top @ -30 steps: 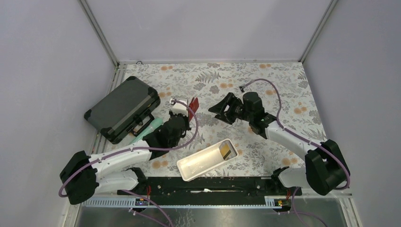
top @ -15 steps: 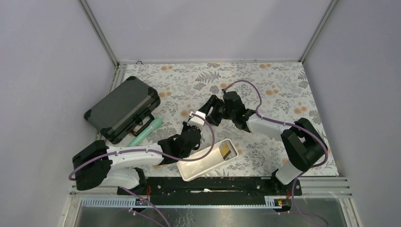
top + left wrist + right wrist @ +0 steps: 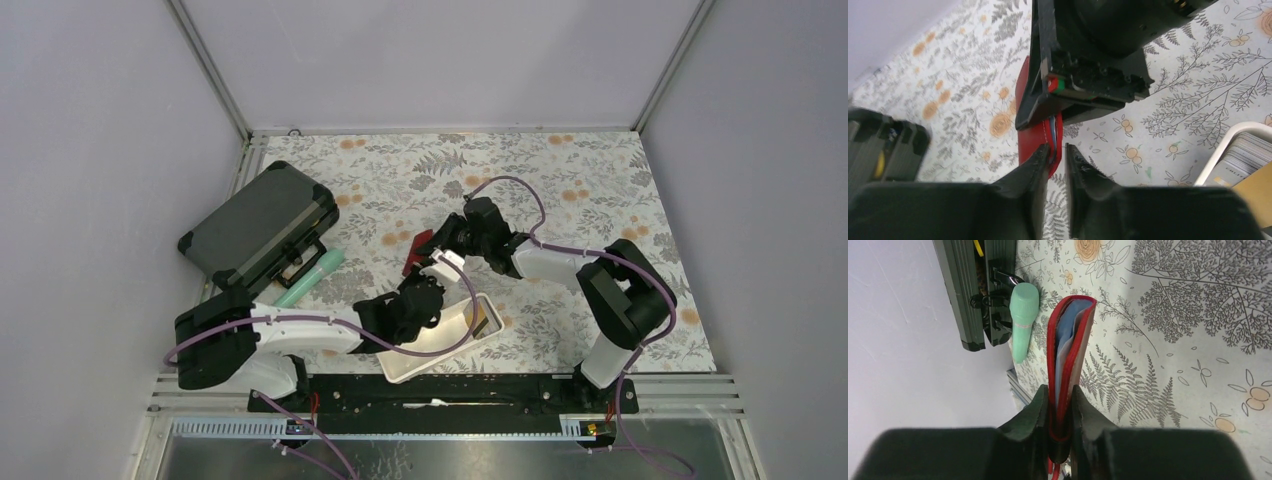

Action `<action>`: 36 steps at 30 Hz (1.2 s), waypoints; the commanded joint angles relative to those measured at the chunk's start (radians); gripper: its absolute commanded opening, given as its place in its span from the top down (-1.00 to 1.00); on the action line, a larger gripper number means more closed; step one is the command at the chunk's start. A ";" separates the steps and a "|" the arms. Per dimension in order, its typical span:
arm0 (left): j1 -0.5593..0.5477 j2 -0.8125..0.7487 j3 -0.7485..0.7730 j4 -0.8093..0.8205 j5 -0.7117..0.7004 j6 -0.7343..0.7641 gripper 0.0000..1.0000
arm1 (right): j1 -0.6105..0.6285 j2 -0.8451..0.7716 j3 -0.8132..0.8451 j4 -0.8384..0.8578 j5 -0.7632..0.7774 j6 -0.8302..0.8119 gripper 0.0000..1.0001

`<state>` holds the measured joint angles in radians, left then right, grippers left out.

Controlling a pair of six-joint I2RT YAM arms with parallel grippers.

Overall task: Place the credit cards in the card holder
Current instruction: Pick up the card holder from the center of the board.

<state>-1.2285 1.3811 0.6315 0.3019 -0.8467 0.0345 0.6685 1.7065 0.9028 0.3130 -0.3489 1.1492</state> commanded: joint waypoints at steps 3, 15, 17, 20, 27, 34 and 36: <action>-0.014 -0.085 0.094 -0.043 0.043 -0.058 -0.24 | 0.008 -0.092 0.005 0.050 0.055 -0.050 1.00; 0.137 -0.380 0.195 -0.433 0.416 -0.306 -0.97 | -0.044 -0.449 -0.131 0.077 0.143 -0.345 1.00; 0.200 -0.401 0.230 -0.499 0.446 -0.357 -0.97 | -0.054 -0.520 -0.175 0.124 0.112 -0.387 1.00; 0.307 -0.457 0.250 -0.504 0.611 -0.425 -0.97 | -0.070 -0.579 -0.172 0.128 0.017 -0.432 1.00; 0.499 -0.555 0.214 -0.327 1.066 -0.570 -0.97 | -0.076 -0.644 -0.200 0.400 -0.261 -0.320 1.00; 0.560 -0.596 0.178 -0.134 1.298 -0.710 -0.97 | -0.076 -0.598 -0.182 0.669 -0.467 -0.149 0.97; 0.572 -0.600 0.158 -0.058 1.341 -0.770 -0.95 | -0.076 -0.584 -0.160 0.667 -0.529 -0.152 0.96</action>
<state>-0.6800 0.8047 0.8146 0.0425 0.3218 -0.6098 0.5953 1.1019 0.6998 0.8051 -0.6987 0.9321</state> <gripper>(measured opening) 0.985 0.206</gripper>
